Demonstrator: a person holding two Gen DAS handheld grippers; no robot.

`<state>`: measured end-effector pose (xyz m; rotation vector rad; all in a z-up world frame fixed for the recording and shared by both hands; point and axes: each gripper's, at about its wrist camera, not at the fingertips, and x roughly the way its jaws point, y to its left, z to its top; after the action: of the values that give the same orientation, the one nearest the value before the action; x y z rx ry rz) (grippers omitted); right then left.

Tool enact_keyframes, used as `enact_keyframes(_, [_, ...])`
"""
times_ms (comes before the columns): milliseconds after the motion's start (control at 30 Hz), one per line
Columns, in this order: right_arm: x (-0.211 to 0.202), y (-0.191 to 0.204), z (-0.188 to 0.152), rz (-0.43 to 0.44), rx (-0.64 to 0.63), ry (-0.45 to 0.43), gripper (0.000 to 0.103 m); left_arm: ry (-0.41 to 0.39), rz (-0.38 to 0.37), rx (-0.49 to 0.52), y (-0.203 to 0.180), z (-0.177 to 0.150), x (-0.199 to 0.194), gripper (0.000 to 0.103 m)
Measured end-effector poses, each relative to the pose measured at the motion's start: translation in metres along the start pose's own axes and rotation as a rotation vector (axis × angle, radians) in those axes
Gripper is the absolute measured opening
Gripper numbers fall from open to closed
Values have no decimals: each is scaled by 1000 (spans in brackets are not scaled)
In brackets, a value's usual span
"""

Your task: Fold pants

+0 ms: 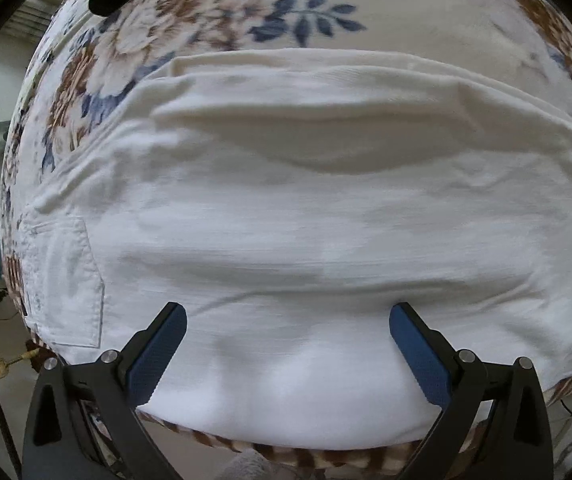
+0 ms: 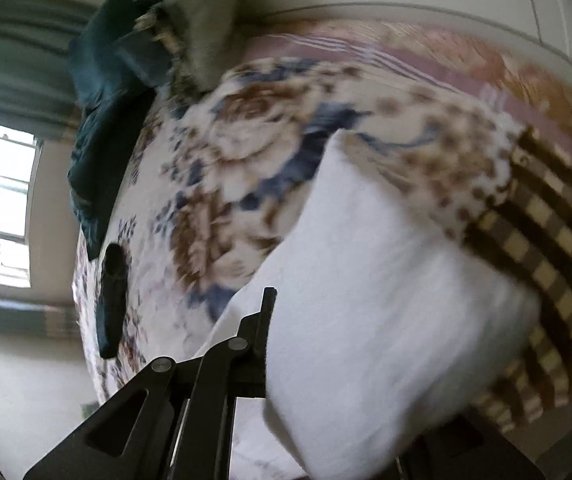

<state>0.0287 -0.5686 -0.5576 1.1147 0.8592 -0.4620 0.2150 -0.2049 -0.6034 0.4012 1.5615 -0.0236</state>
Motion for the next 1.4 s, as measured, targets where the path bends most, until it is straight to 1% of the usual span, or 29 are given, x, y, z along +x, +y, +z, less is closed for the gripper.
enact_keyframes(100, [-12, 35, -21, -17, -57, -5, 8, -1, -36, -31, 20, 0, -4, 103])
enact_keyframes(133, [-12, 53, -32, -22, -82, 0, 8, 2, -46, -43, 27, 0, -5, 103])
enact_keyframes(200, [-11, 76, -49, -23, -115, 17, 8, 9, -63, -77, 48, -2, -7, 103])
enact_keyframes(300, [0, 120, -89, -21, -206, 67, 8, 22, -87, -132, 86, -8, -10, 103])
enact_keyframes(400, [25, 164, -135, -17, -310, 126, 8, 30, -95, -184, 132, -20, -10, 103])
enact_keyframes(500, [63, 206, -192, -29, -440, 192, 8, 35, -75, -233, 179, -33, -7, 103])
enact_keyframes(600, [106, 238, -258, -78, -613, 269, 9, 42, -62, -302, 221, -44, -2, 103])
enact_keyframes(633, [125, 244, -281, -111, -664, 330, 11, 44, -68, -329, 232, -49, 0, 103])
enact_keyframes(667, [141, 246, -303, -154, -707, 384, 20, 44, -74, -351, 238, -53, 4, 103])
enact_keyframes(700, [151, 247, -320, -193, -745, 419, 33, 45, -83, -375, 246, -55, 6, 103])
enact_keyframes(733, [157, 248, -332, -205, -774, 452, 38, 47, -94, -395, 251, -56, 7, 103])
enact_keyframes(767, [161, 249, -342, -198, -793, 501, 51, 47, -107, -412, 264, -59, 10, 103])
enact_keyframes(800, [160, 252, -349, -178, -805, 536, 62, 44, -128, -433, 281, -59, 10, 103])
enact_keyframes(833, [154, 255, -353, -145, -815, 555, 67, 40, -150, -450, 286, -60, 9, 103])
enact_keyframes(867, [144, 259, -354, -108, -816, 571, 72, 38, -167, -463, 293, -61, 9, 103])
enact_keyframes(900, [136, 260, -354, -90, -812, 576, 72, 28, -203, -484, 298, -59, 8, 103])
enact_keyframes(933, [122, 260, -350, -53, -797, 582, 72, 16, -240, -499, 305, -58, 9, 103])
enact_keyframes(967, [111, 261, -343, -23, -779, 584, 72, 4, -288, -517, 303, -56, 6, 103])
enact_keyframes(1000, [102, 260, -333, -12, -758, 576, 73, -1, -320, -523, 302, -53, 5, 103])
enact_keyframes(1067, [81, 252, -306, -1, -680, 549, 73, 5, -426, -521, 288, -43, 5, 103])
enact_keyframes(1100, [73, 246, -294, 3, -642, 540, 73, 17, -462, -517, 281, -38, 7, 103])
enact_keyframes(1133, [62, 234, -278, -20, -591, 509, 73, 37, -512, -509, 273, -33, 12, 103])
enact_keyframes(1167, [58, 229, -262, -54, -560, 485, 73, 64, -566, -489, 261, -27, 18, 103])
enact_keyframes(1200, [54, 217, -247, -94, -526, 465, 73, 89, -597, -462, 246, -19, 24, 103])
enact_keyframes(1233, [53, 210, -234, -134, -498, 449, 73, 104, -599, -431, 231, -12, 29, 103])
enact_keyframes(1267, [52, 196, -222, -197, -463, 432, 73, 113, -587, -395, 218, -7, 36, 103])
enact_keyframes(1333, [54, 170, -202, -243, -384, 411, 73, 130, -533, -309, 191, -1, 48, 99])
enact_keyframes(1367, [56, 161, -193, -261, -354, 405, 73, 112, -496, -266, 178, -1, 49, 87])
enact_keyframes(1400, [58, 151, -187, -278, -330, 401, 73, 86, -479, -241, 169, -1, 46, 63])
